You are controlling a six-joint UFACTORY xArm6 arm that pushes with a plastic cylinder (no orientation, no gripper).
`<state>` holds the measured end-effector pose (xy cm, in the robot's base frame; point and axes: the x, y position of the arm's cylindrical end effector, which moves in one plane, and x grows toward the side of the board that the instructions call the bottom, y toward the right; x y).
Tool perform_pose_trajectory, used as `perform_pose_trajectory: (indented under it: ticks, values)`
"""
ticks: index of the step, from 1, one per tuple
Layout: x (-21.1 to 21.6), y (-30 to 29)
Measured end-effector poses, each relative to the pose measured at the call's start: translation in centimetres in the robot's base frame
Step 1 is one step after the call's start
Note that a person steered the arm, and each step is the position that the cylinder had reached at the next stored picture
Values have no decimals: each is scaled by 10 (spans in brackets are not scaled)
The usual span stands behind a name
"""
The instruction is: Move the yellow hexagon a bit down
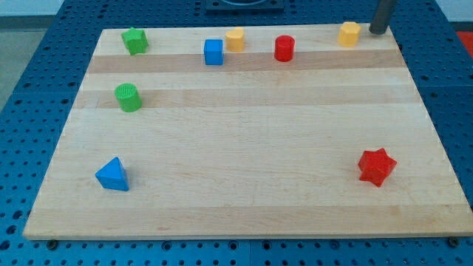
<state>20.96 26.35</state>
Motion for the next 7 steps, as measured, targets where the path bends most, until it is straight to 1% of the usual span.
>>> perform_pose_trajectory:
  ticks: [2, 4, 5, 6, 7]
  values:
    - [4, -49]
    - [34, -63]
    - [48, -86]
    - [73, -109]
    - [112, -113]
